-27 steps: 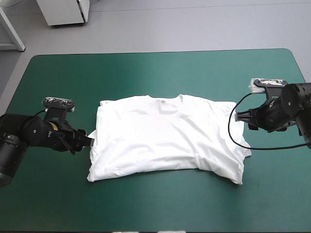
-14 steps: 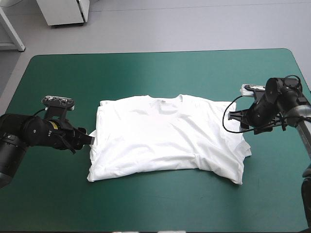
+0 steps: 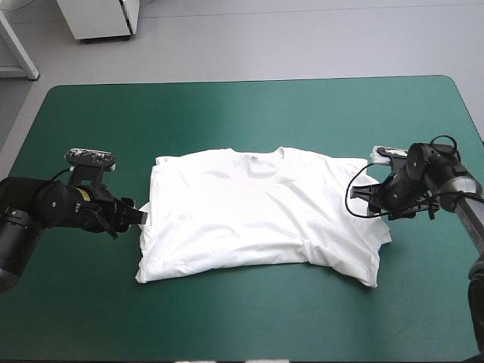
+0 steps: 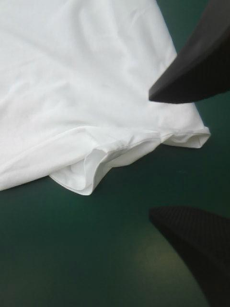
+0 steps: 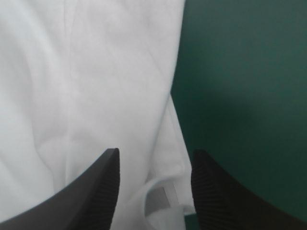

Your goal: Fold the cloth

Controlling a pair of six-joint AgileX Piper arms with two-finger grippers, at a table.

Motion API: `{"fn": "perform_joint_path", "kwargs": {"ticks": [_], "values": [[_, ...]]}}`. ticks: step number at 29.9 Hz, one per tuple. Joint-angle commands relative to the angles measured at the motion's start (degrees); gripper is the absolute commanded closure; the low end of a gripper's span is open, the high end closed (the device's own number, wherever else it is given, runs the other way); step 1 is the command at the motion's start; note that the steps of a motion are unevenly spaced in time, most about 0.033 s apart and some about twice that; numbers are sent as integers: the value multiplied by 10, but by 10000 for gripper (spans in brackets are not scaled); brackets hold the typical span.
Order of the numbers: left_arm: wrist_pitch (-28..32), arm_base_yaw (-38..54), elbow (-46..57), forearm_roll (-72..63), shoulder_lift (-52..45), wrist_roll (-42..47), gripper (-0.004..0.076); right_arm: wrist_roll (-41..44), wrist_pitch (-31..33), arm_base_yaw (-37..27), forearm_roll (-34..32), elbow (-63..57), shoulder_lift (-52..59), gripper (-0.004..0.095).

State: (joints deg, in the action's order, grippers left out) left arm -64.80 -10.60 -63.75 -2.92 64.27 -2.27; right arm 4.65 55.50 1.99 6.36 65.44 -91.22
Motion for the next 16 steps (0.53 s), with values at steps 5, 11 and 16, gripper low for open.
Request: {"fn": "perform_joint_path", "kwargs": {"ticks": [5, 11, 16], "values": [[34, -2, -18, -6, -11, 4, 328, -6, -39, -4, 12, 4, -37, 572], [48, -2, -18, -6, -11, 2, 369, -5, -41, -3, 15, 4, -60, 819], [54, -2, -18, -6, -11, 2, 370, -6, -34, 1, 11, 4, -60, 921]]}}
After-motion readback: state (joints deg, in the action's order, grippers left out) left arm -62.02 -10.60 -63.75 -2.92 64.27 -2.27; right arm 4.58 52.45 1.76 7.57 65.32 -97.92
